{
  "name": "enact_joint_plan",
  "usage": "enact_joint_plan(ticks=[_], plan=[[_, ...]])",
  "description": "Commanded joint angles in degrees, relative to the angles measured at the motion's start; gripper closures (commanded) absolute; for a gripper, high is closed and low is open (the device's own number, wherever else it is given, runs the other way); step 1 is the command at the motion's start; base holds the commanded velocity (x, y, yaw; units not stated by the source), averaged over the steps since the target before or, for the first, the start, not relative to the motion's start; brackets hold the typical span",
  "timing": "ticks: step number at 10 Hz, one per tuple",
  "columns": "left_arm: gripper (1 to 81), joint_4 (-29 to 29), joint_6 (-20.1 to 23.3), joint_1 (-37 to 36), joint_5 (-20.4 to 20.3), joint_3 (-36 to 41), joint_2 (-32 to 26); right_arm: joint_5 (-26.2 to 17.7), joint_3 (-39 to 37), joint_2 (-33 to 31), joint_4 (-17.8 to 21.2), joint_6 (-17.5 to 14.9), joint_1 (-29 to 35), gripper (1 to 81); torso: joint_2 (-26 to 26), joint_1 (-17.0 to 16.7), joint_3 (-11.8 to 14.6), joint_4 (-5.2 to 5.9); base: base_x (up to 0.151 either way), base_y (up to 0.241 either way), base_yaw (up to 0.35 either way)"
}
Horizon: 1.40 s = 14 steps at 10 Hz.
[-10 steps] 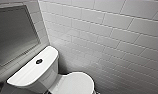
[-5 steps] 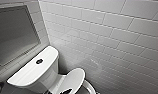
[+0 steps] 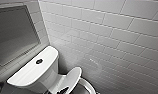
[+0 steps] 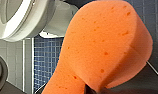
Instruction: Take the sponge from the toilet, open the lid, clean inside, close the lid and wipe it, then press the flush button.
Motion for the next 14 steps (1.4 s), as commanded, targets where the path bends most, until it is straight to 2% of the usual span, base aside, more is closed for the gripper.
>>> enact_joint_plan(ticks=[1,2,4,5,6,9,14], plan=[[1.0,-0.09,-3.26,-6.96,-7.63,-0.15,-3.89,-2.25,0.66,-1.71,-1.69,-0.12,0.86,81.1,0.00,0.00,0.00,0.00,0.000,0.000,0.000],[1.0,-0.89,-7.64,-6.52,-9.74,0.02,-4.41,-2.25,0.58,-1.53,-1.69,-0.12,0.85,81.1,0.00,0.00,0.00,0.00,0.000,0.000,0.000],[1.0,-0.80,-10.74,-6.44,-10.10,0.11,-5.64,-2.25,0.49,-1.44,-1.70,-0.12,0.68,81.1,0.00,0.00,0.00,0.00,0.000,0.000,0.000],[1.0,-0.80,-11.44,-6.08,-11.04,0.46,-6.61,-2.25,0.49,-1.36,-1.78,-0.12,0.68,81.1,0.00,0.00,0.00,0.00,0.000,0.000,0.000],[1.0,-1.06,-12.15,-5.73,-14.05,0.37,-7.40,-2.25,0.49,-1.36,-1.78,-0.12,0.68,81.1,0.00,0.00,0.00,0.00,0.000,0.000,0.000],[1.0,-1.07,-14.61,-5.56,-14.41,0.46,-8.64,-2.25,0.66,-1.27,-1.78,-0.21,0.59,81.1,0.00,0.00,0.00,0.00,0.000,0.000,0.000],[1.0,2.28,-15.22,-4.50,-14.67,-0.42,-9.51,-2.25,0.57,-1.09,-1.78,-0.21,0.51,81.1,0.00,0.00,0.02,0.00,0.000,0.000,0.000]])
